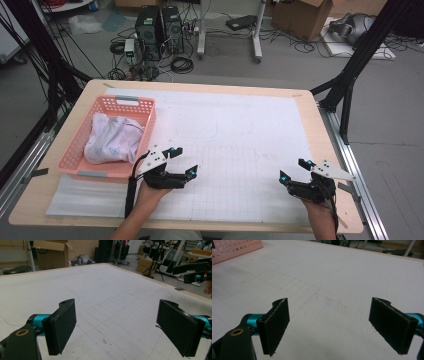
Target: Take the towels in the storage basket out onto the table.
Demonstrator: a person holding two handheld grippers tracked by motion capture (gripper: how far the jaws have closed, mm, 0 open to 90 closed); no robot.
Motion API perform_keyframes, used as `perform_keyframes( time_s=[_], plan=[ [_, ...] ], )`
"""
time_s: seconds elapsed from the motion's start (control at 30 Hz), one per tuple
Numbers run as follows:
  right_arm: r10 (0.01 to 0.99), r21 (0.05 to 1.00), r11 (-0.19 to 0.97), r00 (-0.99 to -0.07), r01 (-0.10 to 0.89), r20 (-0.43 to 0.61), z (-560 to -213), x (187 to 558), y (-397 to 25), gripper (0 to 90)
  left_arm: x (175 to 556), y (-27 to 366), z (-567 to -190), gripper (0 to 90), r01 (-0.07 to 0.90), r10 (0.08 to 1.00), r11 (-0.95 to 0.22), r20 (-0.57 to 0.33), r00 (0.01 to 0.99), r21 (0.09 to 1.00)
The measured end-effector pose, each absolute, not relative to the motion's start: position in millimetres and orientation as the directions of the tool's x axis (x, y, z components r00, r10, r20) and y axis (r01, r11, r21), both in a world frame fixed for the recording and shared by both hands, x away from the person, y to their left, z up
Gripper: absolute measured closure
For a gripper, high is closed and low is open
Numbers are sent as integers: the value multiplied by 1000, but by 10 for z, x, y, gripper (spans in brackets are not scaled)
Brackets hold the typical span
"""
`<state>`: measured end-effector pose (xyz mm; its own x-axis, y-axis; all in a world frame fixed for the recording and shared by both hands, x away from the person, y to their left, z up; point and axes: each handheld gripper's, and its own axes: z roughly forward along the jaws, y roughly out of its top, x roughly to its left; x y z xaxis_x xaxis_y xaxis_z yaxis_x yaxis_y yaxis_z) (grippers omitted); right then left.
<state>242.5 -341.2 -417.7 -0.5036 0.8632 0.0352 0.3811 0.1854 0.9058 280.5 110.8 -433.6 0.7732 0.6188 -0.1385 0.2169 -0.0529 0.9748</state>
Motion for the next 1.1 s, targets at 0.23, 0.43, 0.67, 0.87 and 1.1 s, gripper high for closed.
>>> perform_keyframes(
  time_s=[0.23,0.43,0.67,0.87,1.1],
  plan=[
    [863,906,177,-503,385,45,-4192,2446,-3425,154,2818,1099,-4352,165,225,617,-60,-141,774,973],
    [864,904,161,-500,396,66,-4206,2456,-3437,154,2818,1091,-4358,165,230,615,-61,-145,775,971],
    [867,902,141,-491,408,87,-4194,2430,-3439,154,2798,1103,-4349,168,224,619,-61,-139,773,973],
    [864,904,147,-497,402,81,-4192,2417,-3418,153,2782,1093,-4336,164,228,620,-58,-144,771,972],
    [862,904,139,-499,404,91,-4206,2426,-3425,153,2799,1087,-4343,163,253,610,-55,-168,774,966]
  ],
)
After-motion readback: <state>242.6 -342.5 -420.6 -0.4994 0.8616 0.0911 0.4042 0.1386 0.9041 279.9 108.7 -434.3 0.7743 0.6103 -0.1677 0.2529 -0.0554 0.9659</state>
